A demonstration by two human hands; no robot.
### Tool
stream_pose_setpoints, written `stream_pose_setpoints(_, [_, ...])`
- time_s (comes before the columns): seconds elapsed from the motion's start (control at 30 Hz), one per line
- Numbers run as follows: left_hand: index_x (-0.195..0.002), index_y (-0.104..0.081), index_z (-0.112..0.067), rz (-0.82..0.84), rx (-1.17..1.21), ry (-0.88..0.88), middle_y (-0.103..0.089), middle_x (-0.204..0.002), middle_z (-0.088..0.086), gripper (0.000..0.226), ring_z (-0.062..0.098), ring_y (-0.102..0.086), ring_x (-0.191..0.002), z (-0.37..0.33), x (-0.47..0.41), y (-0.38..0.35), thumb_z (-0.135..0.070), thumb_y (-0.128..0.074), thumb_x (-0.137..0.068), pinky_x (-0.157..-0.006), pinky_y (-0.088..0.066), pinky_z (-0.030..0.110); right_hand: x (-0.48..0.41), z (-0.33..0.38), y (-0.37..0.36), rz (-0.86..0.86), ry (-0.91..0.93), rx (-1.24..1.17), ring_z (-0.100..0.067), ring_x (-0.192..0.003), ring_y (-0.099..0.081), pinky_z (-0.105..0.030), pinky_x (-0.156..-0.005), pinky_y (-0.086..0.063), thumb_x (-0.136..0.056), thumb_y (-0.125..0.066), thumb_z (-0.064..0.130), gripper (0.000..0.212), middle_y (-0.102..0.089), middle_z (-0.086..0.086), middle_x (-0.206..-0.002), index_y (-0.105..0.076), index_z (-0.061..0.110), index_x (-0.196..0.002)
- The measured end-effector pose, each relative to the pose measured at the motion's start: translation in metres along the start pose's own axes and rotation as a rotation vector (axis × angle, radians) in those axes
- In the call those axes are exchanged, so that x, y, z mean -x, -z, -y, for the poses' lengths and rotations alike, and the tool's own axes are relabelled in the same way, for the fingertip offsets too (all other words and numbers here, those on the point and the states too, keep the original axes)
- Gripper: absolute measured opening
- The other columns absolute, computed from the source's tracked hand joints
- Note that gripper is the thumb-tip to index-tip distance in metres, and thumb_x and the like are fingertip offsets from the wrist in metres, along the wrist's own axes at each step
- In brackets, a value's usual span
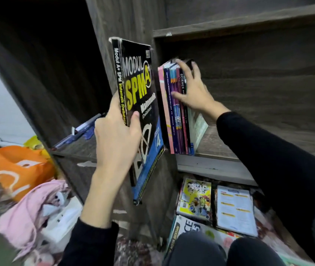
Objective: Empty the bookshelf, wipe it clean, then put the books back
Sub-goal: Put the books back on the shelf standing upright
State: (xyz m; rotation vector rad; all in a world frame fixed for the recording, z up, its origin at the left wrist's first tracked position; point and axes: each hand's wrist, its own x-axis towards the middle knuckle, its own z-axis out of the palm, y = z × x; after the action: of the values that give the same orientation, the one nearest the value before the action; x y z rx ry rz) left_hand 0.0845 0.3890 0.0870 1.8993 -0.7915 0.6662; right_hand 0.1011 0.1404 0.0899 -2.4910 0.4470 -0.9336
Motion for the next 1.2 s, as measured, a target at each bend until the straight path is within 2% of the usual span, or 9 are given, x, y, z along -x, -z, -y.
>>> stream_pose_setpoints(0.1, [-0.133, -0.051, -0.009, 0.007, 0.012, -0.006, -0.063, -0.092, -0.003, 0.043, 0.003, -0.045, -0.063, -0.001, 0.004, 0.003, -0.012, -0.058, -0.091, -0.066, -0.030, -0.005, -0.020, 0.012, 0.002, 0.060, 0.015, 0.171, -0.045, -0.126, -0.044, -0.044, -0.105, -0.037, -0.092, -0.059, 0.034, 0.074, 0.007, -0.016, -0.159, -0.014, 0.039, -0.150])
stream_pose_setpoints(0.2, [-0.133, -0.051, -0.011, -0.015, 0.019, -0.006, -0.068, -0.096, 0.004, 0.044, 0.021, -0.060, -0.078, -0.001, 0.006, 0.005, -0.013, -0.059, -0.090, -0.072, -0.033, 0.010, -0.027, 0.012, -0.001, 0.067, 0.004, 0.252, -0.046, -0.129, -0.040, -0.048, -0.105, -0.034, -0.095, -0.053, 0.035, 0.066, -0.004, -0.015, -0.159, -0.017, 0.037, -0.150])
stream_pose_setpoints(0.3, [-0.130, -0.054, -0.008, -0.026, 0.028, -0.014, -0.059, -0.084, -0.008, 0.041, -0.003, -0.049, -0.061, -0.004, 0.006, 0.006, -0.011, -0.060, -0.090, -0.065, -0.028, -0.006, -0.029, 0.007, -0.002, 0.042, 0.025, 0.270, -0.047, -0.128, -0.041, -0.050, -0.103, -0.035, -0.095, -0.052, 0.034, 0.063, -0.009, -0.016, -0.158, -0.019, 0.033, -0.149])
stream_pose_setpoints(0.4, [-0.125, -0.057, -0.006, -0.044, 0.057, -0.033, -0.053, -0.081, -0.018, 0.036, -0.004, -0.049, -0.057, -0.006, 0.005, 0.006, -0.011, -0.060, -0.090, -0.066, -0.028, -0.007, -0.029, 0.002, -0.002, 0.034, 0.043, 0.286, -0.046, -0.127, -0.042, -0.051, -0.102, -0.036, -0.096, -0.050, 0.034, 0.062, -0.009, -0.016, -0.159, -0.019, 0.032, -0.149])
stream_pose_setpoints(0.53, [-0.122, -0.058, -0.013, -0.051, 0.091, -0.033, -0.054, -0.083, -0.022, 0.032, 0.027, -0.059, -0.070, -0.010, 0.001, 0.003, -0.016, -0.060, -0.090, -0.078, -0.046, 0.031, -0.028, 0.000, -0.004, -0.008, 0.048, 0.277, -0.044, -0.125, -0.045, -0.050, -0.099, -0.038, -0.096, -0.050, 0.036, 0.058, -0.012, -0.016, -0.158, -0.024, 0.032, -0.148])
stream_pose_setpoints(0.63, [-0.122, -0.058, -0.013, -0.045, 0.119, -0.040, -0.055, -0.084, -0.021, 0.032, 0.035, -0.059, -0.074, -0.011, 0.000, 0.000, -0.017, -0.061, -0.090, -0.080, -0.049, 0.042, -0.027, -0.001, -0.006, -0.071, 0.048, 0.263, -0.046, -0.117, -0.051, -0.049, -0.095, -0.042, -0.094, -0.052, 0.036, 0.053, -0.018, -0.014, -0.157, -0.032, 0.029, -0.143])
stream_pose_setpoints(0.9, [-0.119, -0.058, -0.015, -0.027, 0.109, -0.025, -0.055, -0.084, -0.017, 0.029, 0.035, -0.059, -0.075, -0.007, 0.001, -0.007, -0.018, -0.060, -0.090, -0.076, -0.047, 0.036, -0.030, -0.002, 0.001, -0.137, 0.085, 0.278, -0.043, -0.111, -0.054, -0.045, -0.087, -0.045, -0.090, -0.055, 0.043, 0.051, -0.038, -0.008, -0.143, -0.041, 0.027, -0.137])
stream_pose_setpoints(1.1, [-0.116, -0.060, -0.012, -0.035, 0.101, -0.047, -0.048, -0.081, -0.033, 0.026, 0.012, -0.055, -0.061, -0.007, -0.002, -0.011, -0.015, -0.062, -0.089, -0.064, -0.038, 0.016, -0.031, -0.011, 0.004, -0.121, 0.126, 0.162, -0.035, -0.120, -0.049, -0.040, -0.092, -0.039, -0.092, -0.052, 0.033, 0.045, -0.040, -0.007, -0.143, -0.045, 0.025, -0.136])
stream_pose_setpoints(1.2, [-0.114, -0.060, -0.014, -0.029, 0.113, -0.052, -0.051, -0.082, -0.029, 0.025, 0.027, -0.058, -0.071, -0.010, -0.004, -0.014, -0.016, -0.062, -0.089, -0.076, -0.042, 0.026, -0.028, -0.011, 0.007, -0.072, 0.085, 0.181, -0.042, -0.124, -0.044, -0.043, -0.099, -0.036, -0.092, -0.050, 0.029, 0.048, -0.030, -0.014, -0.149, -0.044, 0.032, -0.139])
